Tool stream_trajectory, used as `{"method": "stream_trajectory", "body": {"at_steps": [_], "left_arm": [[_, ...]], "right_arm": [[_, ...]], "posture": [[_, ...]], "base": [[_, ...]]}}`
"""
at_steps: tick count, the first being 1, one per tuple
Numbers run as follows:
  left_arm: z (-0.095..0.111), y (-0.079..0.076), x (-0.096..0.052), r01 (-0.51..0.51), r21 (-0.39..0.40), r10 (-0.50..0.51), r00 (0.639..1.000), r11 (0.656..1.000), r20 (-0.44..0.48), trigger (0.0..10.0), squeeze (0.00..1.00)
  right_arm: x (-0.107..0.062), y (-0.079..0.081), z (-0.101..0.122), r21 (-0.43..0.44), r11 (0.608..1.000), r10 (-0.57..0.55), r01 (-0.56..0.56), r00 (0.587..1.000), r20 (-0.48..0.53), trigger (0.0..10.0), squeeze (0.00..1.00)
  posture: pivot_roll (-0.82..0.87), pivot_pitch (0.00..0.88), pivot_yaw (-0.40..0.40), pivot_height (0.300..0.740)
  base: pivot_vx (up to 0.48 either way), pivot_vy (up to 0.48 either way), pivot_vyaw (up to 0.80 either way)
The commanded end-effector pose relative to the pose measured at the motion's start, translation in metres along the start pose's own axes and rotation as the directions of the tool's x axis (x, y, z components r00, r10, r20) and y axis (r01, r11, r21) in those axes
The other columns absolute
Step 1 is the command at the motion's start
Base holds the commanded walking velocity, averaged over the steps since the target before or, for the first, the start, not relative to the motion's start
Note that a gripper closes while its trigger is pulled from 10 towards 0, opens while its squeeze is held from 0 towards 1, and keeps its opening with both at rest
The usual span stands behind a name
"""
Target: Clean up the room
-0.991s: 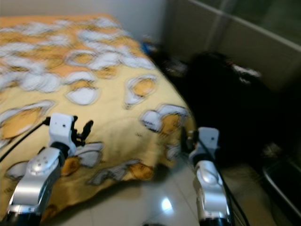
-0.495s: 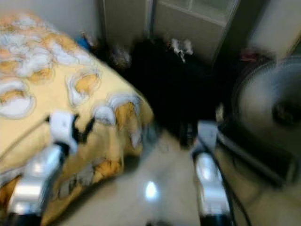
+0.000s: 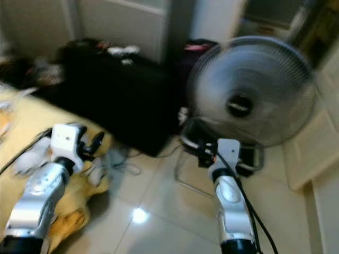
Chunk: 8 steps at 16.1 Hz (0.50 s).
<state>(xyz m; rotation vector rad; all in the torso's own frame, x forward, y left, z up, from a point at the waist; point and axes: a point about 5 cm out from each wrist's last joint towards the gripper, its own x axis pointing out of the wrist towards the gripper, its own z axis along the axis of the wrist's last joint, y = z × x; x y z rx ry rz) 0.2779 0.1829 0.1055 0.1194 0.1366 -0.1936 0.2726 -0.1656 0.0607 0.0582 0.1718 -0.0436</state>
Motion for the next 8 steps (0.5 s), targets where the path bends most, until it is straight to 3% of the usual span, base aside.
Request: {"method": "stream_trajectory", "body": {"at_steps": [1, 2, 3, 4, 8], "left_arm": [[0.0007, -0.0068, 0.0024, 0.018, -0.006, -0.018, 1.000, 1.000, 0.003, 10.0, 0.29], [0.0007, -0.0057, 0.0030, 0.013, -0.006, -0.013, 1.000, 1.000, 0.002, 10.0, 0.29], [0.0008, -0.0055, 0.0031, 0.013, -0.006, -0.013, 1.000, 1.000, 0.002, 10.0, 0.29], [0.0010, -0.0054, 0.0032, 0.014, -0.006, -0.014, 1.000, 1.000, 0.002, 10.0, 0.29], [0.0021, -0.0056, 0.0025, 0.011, -0.004, -0.011, 1.000, 1.000, 0.003, 10.0, 0.29]], "right_arm": [[-0.0011, -0.0077, 0.0016, 0.011, 1.000, -0.007, 0.007, 1.000, -0.009, 10.0, 1.00], [-0.0007, -0.0068, 0.0021, 0.015, 1.000, 0.004, -0.003, 1.000, -0.011, 10.0, 0.36], [-0.0005, -0.0068, 0.0023, 0.014, 1.000, 0.003, -0.003, 1.000, -0.011, 10.0, 0.00], [-0.0003, -0.0068, 0.0022, 0.015, 1.000, 0.001, -0.001, 1.000, -0.013, 10.0, 0.00], [0.0003, -0.0087, 0.0020, 0.044, 0.999, -0.004, 0.006, 0.999, -0.038, 10.0, 0.00]], "posture": [[0.02, 0.000, -0.047, 0.740], [0.01, 0.000, -0.047, 0.740], [0.01, 0.000, -0.047, 0.740], [0.01, 0.000, -0.048, 0.740], [0.01, 0.000, -0.047, 0.740]], "base": [[0.345, 0.000, 0.00], [0.345, 0.000, 0.00], [0.349, 0.000, 0.00], [0.349, 0.000, 0.00], [0.346, 0.000, -0.80]]}}
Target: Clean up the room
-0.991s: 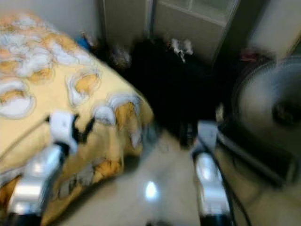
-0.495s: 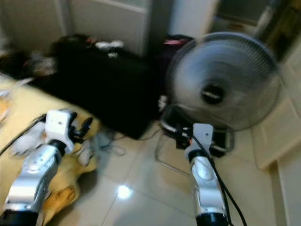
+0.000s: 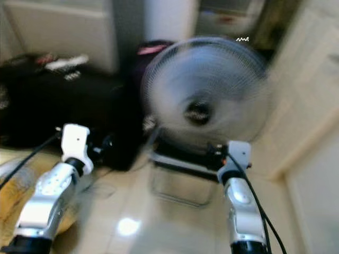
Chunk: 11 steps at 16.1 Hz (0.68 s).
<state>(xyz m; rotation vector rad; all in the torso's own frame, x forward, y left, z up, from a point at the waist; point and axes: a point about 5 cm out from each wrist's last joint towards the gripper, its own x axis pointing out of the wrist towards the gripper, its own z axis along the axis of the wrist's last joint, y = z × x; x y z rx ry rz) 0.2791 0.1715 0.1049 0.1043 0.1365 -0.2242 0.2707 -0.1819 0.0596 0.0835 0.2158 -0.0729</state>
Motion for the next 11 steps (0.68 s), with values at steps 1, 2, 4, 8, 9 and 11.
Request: {"method": "stream_trajectory", "body": {"at_steps": [1, 2, 4, 8, 9, 11], "left_arm": [[0.0011, 0.0055, -0.0012, -0.020, 0.008, 0.020, 1.000, 1.000, -0.001, 10.0, 0.29], [0.0011, 0.0058, -0.0017, -0.021, 0.008, 0.021, 1.000, 1.000, -0.003, 10.0, 0.29], [0.0008, 0.0072, -0.0017, -0.038, 0.015, 0.038, 0.999, 0.999, -0.008, 10.0, 0.28], [0.0007, 0.0132, -0.0041, -0.066, 0.034, 0.066, 0.998, 0.997, -0.005, 10.0, 0.26], [0.0007, 0.0132, -0.0041, -0.066, 0.034, 0.066, 0.998, 0.997, -0.005, 10.0, 0.26], [0.0007, 0.0132, -0.0041, -0.066, 0.034, 0.066, 0.998, 0.997, -0.005, 10.0, 0.26]], "right_arm": [[0.0010, 0.0078, 0.0021, 0.017, 1.000, 0.023, -0.023, 1.000, 0.005, 10.0, 0.00], [0.0009, 0.0078, 0.0020, 0.019, 1.000, 0.023, -0.023, 1.000, 0.002, 10.0, 0.00], [0.0016, 0.0079, 0.0031, -0.002, 0.999, 0.033, -0.033, 0.999, 0.013, 10.0, 0.00], [0.0019, 0.0112, 0.0013, -0.011, 0.999, 0.048, -0.048, 0.999, -0.011, 10.0, 0.00], [0.0019, 0.0112, 0.0013, -0.011, 0.999, 0.048, -0.048, 0.999, -0.011, 10.0, 0.00], [0.0019, 0.0112, 0.0013, -0.011, 0.999, 0.048, -0.048, 0.999, -0.011, 10.0, 0.00]], "posture": [[0.01, 0.000, -0.046, 0.740], [0.01, 0.000, -0.046, 0.740], [0.01, 0.000, -0.045, 0.740], [0.01, 0.000, -0.048, 0.740], [0.01, 0.000, -0.048, 0.740], [0.01, 0.000, -0.048, 0.740]], "base": [[0.349, 0.000, -0.80], [0.349, 0.000, -0.80], [0.304, 0.000, -0.40], [0.000, 0.000, 0.00], [0.000, 0.000, 0.00], [0.000, 0.000, 0.00]]}}
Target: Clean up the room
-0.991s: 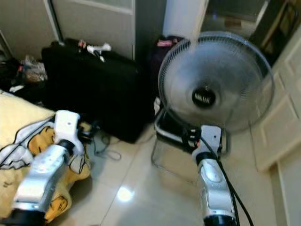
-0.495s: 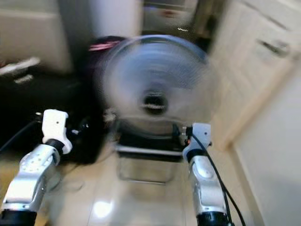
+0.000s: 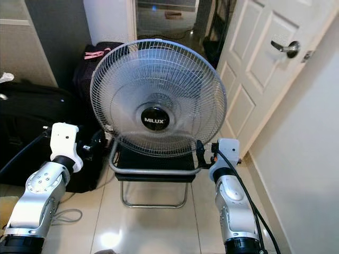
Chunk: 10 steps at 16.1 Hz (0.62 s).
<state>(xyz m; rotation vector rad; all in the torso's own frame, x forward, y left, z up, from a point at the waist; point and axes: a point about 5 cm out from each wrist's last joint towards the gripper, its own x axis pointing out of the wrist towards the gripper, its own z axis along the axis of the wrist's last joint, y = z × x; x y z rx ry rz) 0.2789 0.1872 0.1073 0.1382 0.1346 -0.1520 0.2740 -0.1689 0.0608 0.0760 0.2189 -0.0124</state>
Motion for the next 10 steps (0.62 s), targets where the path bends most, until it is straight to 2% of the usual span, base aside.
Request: {"method": "stream_trajectory", "body": {"at_steps": [1, 7, 8, 9, 10], "left_arm": [[0.000, -0.002, 0.000, 0.008, 0.005, -0.008, 1.000, 1.000, 0.000, 10.0, 0.26], [0.000, -0.002, 0.000, 0.008, 0.005, -0.008, 1.000, 1.000, 0.000, 10.0, 0.26], [-0.001, -0.005, -0.004, 0.012, 0.014, -0.012, 1.000, 1.000, 0.004, 10.0, 0.27], [0.005, 0.008, -0.002, -0.189, -0.137, 0.190, 0.982, 0.973, 0.002, 10.0, 0.26], [0.031, 0.030, 0.006, -0.403, -0.289, 0.416, 0.909, 0.868, -0.020, 10.0, 0.00]], "right_arm": [[0.000, -0.002, 0.001, 0.003, 1.000, -0.011, 0.011, 1.000, -0.005, 10.0, 0.00], [0.000, -0.002, 0.001, 0.003, 1.000, -0.011, 0.011, 1.000, -0.005, 10.0, 0.00], [-0.005, -0.006, -0.001, -0.006, 1.000, -0.015, 0.015, 1.000, 0.001, 10.0, 0.00], [-0.007, -0.013, 0.005, -0.143, 0.990, -0.019, 0.020, 1.000, 0.006, 10.0, 0.00], [0.011, -0.018, 0.042, -0.227, 0.961, -0.148, 0.160, 0.987, 0.067, 10.0, 0.00]], "posture": [[0.01, 0.000, -0.048, 0.740], [0.01, 0.000, -0.048, 0.740], [0.01, 0.000, -0.062, 0.740], [0.00, 0.000, -0.062, 0.740], [0.00, 0.000, -0.065, 0.740]], "base": [[0.000, 0.000, 0.00], [0.000, 0.000, 0.00], [0.000, 0.000, 0.00], [0.000, 0.000, 0.00], [0.000, 0.000, 0.00]]}}
